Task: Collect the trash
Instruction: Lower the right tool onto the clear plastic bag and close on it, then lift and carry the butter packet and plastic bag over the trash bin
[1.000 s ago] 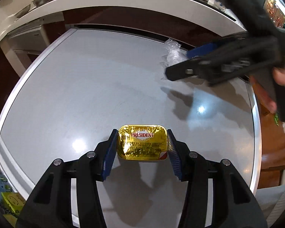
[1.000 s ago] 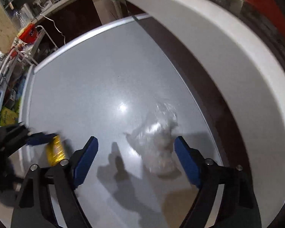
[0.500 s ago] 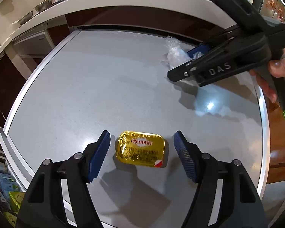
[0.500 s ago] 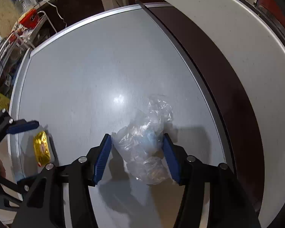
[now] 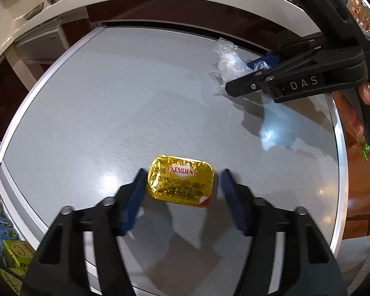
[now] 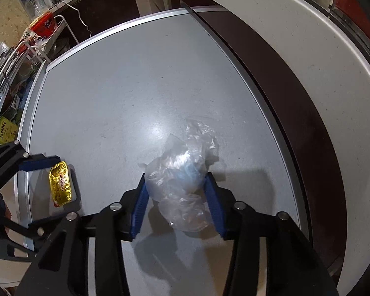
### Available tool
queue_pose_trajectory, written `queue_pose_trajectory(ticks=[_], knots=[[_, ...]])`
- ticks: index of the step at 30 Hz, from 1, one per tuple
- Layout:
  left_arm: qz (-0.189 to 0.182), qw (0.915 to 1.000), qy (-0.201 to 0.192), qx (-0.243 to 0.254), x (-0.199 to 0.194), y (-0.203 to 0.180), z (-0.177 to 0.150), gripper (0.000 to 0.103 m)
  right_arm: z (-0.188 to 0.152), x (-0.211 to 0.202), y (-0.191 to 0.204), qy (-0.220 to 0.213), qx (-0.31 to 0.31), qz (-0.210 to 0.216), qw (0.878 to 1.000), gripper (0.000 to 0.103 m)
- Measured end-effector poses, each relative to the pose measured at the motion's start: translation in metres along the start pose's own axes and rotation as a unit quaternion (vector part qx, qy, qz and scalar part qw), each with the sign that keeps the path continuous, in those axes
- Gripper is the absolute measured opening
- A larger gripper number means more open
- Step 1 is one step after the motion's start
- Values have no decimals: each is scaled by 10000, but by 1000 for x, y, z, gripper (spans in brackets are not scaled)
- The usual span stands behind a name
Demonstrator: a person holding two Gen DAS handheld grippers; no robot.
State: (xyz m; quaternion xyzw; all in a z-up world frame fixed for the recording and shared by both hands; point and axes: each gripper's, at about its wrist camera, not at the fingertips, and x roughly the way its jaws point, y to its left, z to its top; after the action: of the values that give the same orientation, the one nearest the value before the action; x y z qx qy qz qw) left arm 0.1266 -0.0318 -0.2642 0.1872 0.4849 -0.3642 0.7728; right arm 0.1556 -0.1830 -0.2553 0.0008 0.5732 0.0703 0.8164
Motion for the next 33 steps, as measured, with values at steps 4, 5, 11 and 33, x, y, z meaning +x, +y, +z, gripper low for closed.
queue_pose_trajectory(ticks=[4,5,11,33], knots=[[-95,9999,3,-144,-2,3,1,52,-4,-1,-1,5,-6,46,10000,39],[-89,9998,-9,-170,-3,3,1,52,-5,-2,-1,-2,-3,64,10000,39],[-93,9993,-115,-338,-13,3,-1,52,-7,-14,-5,-112,19,108,9999,39],[451,9831,-1144,-1353,-107,-48,-6,52,-54,-114,-12,-906,-99,379,9951,39]])
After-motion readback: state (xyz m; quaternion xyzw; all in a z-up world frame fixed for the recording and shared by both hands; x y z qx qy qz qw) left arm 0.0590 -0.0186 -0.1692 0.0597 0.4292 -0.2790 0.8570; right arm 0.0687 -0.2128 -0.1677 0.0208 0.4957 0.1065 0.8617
